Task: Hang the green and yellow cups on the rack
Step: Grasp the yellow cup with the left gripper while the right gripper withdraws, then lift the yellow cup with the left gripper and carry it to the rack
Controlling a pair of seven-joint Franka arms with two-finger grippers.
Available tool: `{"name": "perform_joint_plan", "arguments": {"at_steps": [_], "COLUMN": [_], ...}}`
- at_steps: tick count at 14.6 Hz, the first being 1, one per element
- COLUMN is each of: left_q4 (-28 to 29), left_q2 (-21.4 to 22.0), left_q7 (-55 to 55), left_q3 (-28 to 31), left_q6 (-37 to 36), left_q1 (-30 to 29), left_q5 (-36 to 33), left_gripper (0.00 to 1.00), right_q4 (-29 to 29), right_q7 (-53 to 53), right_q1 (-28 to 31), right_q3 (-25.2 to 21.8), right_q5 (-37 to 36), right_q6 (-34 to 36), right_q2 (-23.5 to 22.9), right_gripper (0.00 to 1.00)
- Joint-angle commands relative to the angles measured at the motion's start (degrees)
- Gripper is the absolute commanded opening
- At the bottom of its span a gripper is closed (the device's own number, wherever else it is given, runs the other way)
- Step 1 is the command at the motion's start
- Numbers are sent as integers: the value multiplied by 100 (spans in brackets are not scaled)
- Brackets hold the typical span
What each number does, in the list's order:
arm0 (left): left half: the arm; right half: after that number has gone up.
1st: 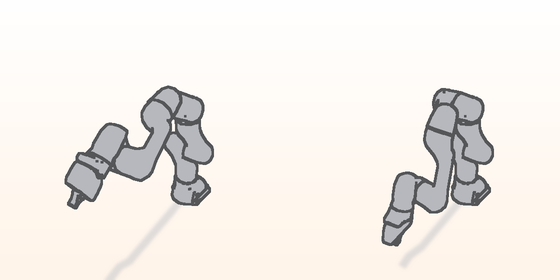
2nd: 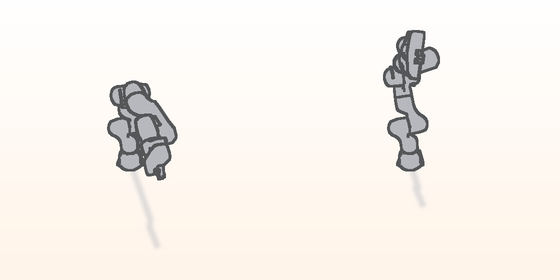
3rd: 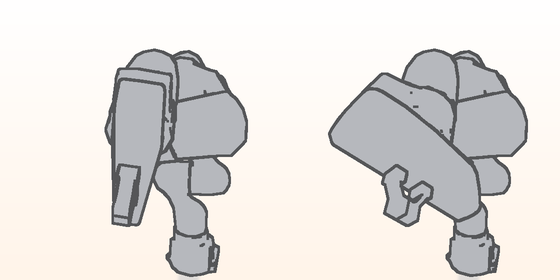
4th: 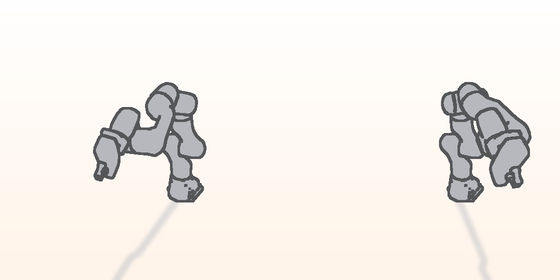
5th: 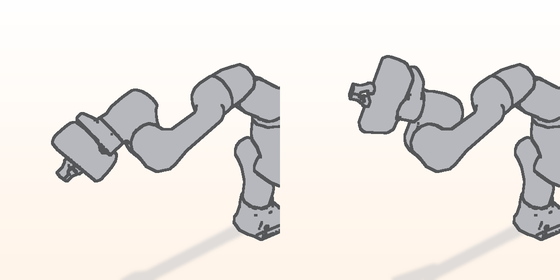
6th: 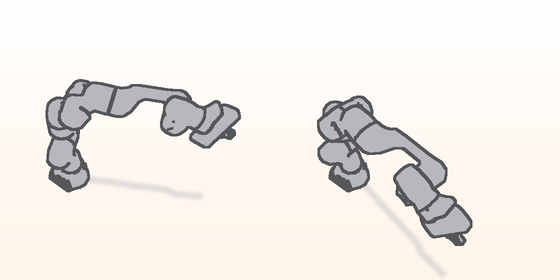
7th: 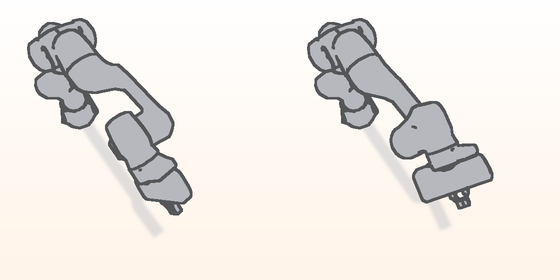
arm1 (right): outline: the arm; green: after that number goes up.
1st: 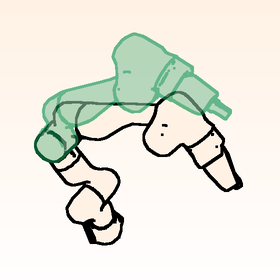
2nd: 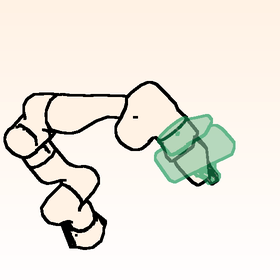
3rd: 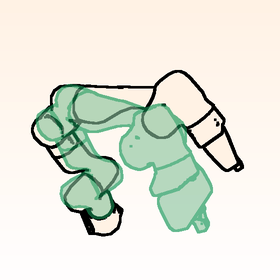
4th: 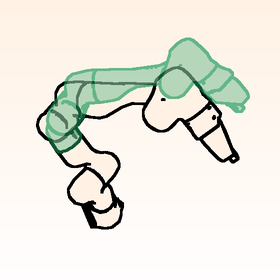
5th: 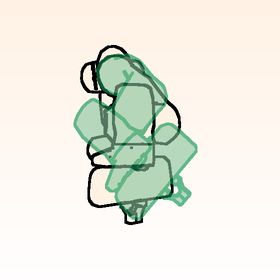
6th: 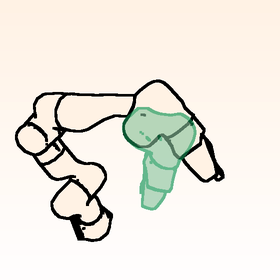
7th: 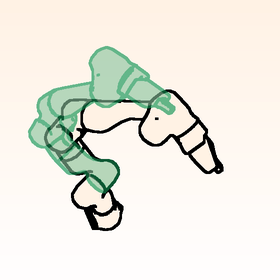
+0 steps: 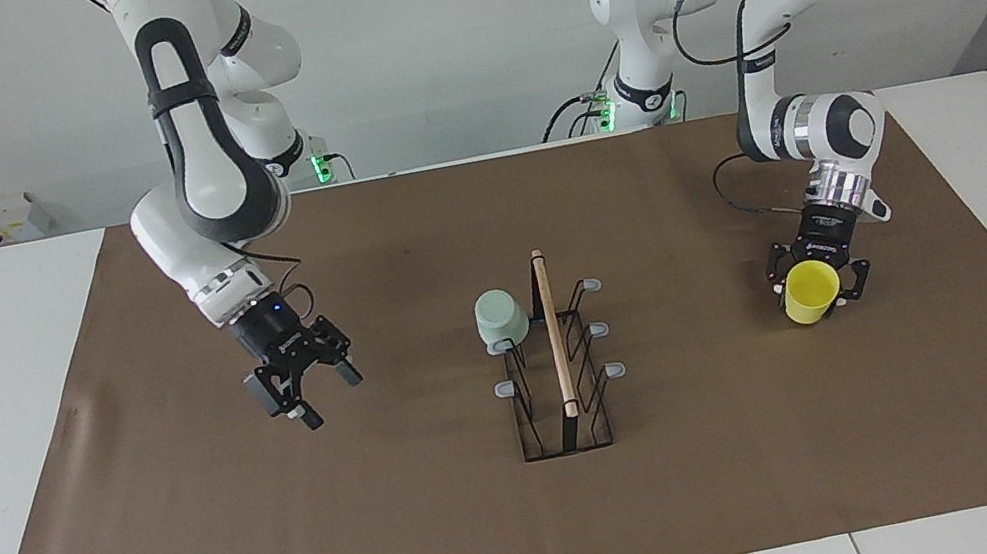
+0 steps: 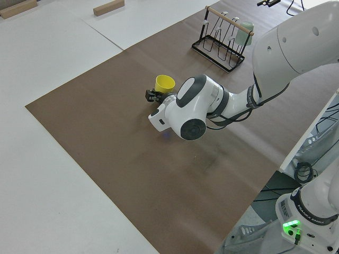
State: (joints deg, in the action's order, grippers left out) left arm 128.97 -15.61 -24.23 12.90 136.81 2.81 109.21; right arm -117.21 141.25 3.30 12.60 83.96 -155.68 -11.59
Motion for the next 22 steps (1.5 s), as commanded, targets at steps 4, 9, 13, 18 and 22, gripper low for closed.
{"name": "perform_joint_plan", "arguments": {"at_steps": [4,9,13,18,22], "left_q4": [-600,-627,-645,-987,-1873], "left_q2": [67,375,366,366,208], "left_q7": [15,-3,14,6,-370], "left_q3": [81,98,99,160,537], "left_q6": [521,2128,2589,1255,-11], "left_q1": [220,1097,1424,1302,1310], "left_q5": [-1926,-3265,-3870,-5310,-6987], "left_gripper": [0,0,0,0,0], "right_q4": [794,1323,1490,1499,1744], "right_q7": [-2072,-3707,-5356,-8178,-10148], "right_q1": [1241,1928,1850,1437,1024], "right_q3": [-12,-11,23,67,68], "right_q5": [-3170,-4799,-6599,-7436,-7648], "right_q6": [2328,4087,4948,5785,6355], "right_q2": [17,16,700,1352,1616], "right_gripper": [100,100,100,100,100]}}
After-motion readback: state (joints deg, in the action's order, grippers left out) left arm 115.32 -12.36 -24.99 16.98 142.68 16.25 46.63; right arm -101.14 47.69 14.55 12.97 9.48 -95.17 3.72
